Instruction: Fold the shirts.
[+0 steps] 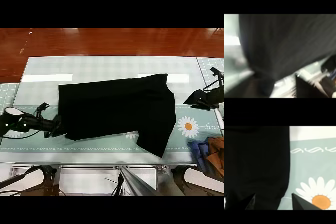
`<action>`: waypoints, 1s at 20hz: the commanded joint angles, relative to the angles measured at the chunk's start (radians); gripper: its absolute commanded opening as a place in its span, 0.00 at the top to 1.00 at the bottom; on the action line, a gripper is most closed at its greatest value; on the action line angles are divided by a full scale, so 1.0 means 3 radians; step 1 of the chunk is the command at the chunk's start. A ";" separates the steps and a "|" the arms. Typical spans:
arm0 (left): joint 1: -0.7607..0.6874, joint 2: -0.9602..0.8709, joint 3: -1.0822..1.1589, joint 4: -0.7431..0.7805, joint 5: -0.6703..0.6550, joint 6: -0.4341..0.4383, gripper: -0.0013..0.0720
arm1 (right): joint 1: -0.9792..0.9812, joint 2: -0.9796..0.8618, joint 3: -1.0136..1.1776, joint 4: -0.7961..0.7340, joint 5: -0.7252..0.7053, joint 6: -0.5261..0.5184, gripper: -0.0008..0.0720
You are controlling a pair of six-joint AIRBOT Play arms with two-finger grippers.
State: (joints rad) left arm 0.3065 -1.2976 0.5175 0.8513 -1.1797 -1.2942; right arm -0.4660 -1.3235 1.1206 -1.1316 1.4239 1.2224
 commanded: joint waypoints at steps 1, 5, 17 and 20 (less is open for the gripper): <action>-0.0188 -0.0202 -0.0014 0.0038 0.0313 -0.0167 0.95 | -0.0003 0.0214 -0.0006 0.0010 -0.0062 0.0010 0.26; -0.0184 -0.0214 -0.0013 0.0103 0.0188 -0.0038 0.95 | -0.0003 0.0242 -0.0117 -0.0347 0.0033 0.0085 0.27; -0.0184 -0.0209 -0.0011 0.0102 0.0141 0.0088 0.95 | 0.0001 0.0242 -0.1575 0.0407 -0.0778 -0.0019 0.20; -0.0184 -0.0206 -0.0011 0.0100 0.0142 0.0088 0.95 | 0.0001 0.0242 -0.1773 0.0425 -0.0900 -0.0018 0.20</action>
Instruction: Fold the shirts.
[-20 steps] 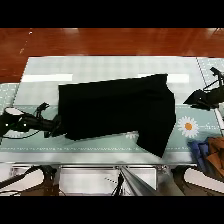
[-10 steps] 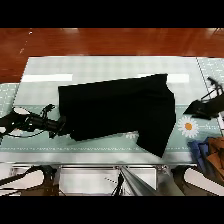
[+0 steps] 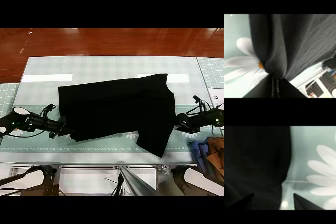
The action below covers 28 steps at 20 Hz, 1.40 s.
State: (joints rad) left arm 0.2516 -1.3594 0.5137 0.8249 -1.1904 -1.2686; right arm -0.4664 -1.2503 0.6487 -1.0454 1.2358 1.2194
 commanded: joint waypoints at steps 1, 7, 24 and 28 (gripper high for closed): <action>-0.0001 -0.0001 0.0001 0.0188 0.0183 0.0003 0.95 | 0.0003 -0.0003 -0.0258 0.0154 -0.0304 -0.0011 0.22; -0.0001 0.0045 0.0042 0.0188 0.0210 0.0112 0.95 | 0.0001 -0.0001 -0.0275 0.0275 -0.0387 -0.0042 0.96; -0.0020 -0.0160 0.1834 -0.0221 0.0664 0.0165 0.95 | 0.0809 -0.0896 0.1878 0.1799 -0.1596 -0.0420 0.96; -0.0083 -0.0843 0.2199 -0.0221 0.0652 0.0151 0.95 | 0.0916 -0.1334 0.2004 0.1797 -0.1798 -0.0371 0.96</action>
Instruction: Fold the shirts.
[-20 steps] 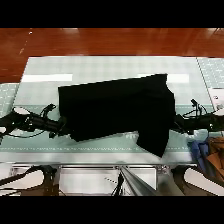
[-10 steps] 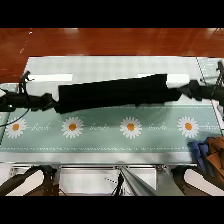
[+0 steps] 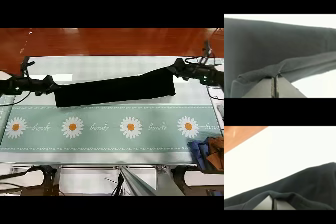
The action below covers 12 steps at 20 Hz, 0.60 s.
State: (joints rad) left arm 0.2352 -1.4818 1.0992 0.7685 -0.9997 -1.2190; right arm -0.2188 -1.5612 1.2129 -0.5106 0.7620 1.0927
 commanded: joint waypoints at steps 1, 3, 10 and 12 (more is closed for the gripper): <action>-0.0022 -0.0562 0.0286 -0.0034 0.0015 -0.0061 0.95 | 0.0095 -0.0361 0.0123 0.0014 -0.0228 0.0067 0.96; -0.0011 -0.0707 0.0300 -0.0032 -0.0004 -0.0103 0.93 | 0.0095 -0.0449 0.0123 0.0011 -0.0237 0.0006 0.88; 0.0361 -0.0567 0.0435 0.0004 -0.0665 -0.0076 0.33 | -0.0248 -0.0154 0.0226 -0.1227 -0.0062 0.0329 0.24; 0.0439 -0.0398 0.0439 0.0004 -0.0688 -0.0075 0.33 | -0.0431 -0.0121 0.0226 -0.1586 0.0193 0.0615 0.16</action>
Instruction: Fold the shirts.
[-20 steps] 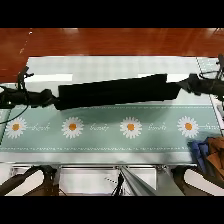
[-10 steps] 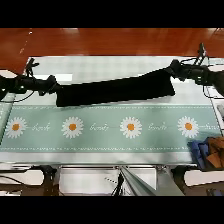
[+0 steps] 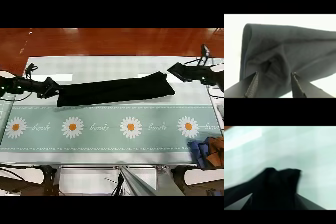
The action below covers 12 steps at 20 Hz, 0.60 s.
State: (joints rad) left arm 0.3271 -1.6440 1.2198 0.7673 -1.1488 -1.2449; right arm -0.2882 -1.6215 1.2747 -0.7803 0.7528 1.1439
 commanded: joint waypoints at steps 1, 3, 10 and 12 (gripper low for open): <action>0.0135 0.0229 0.0037 0.0009 -0.0189 0.0014 0.33 | -0.0299 0.0047 0.0020 -0.0642 0.0389 0.0460 0.16; 0.0104 0.0381 0.0037 0.0006 -0.0191 0.0024 0.33 | -0.0436 -0.0067 0.0020 -0.0352 0.0635 0.0439 0.16; -0.0223 0.0641 0.0037 0.0005 -0.0191 0.0023 0.35 | -0.0174 -0.0584 0.0020 0.0379 0.0954 0.0209 0.15; -0.0327 0.0647 0.0037 0.0005 -0.0189 0.0023 0.35 | 0.0006 -0.0699 0.0020 0.0543 0.0926 0.0126 0.15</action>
State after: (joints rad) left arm 0.2684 -1.4647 1.2297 0.7692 -1.2045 -1.2381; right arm -0.3420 -1.7786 1.2808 -0.6918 1.0119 1.2106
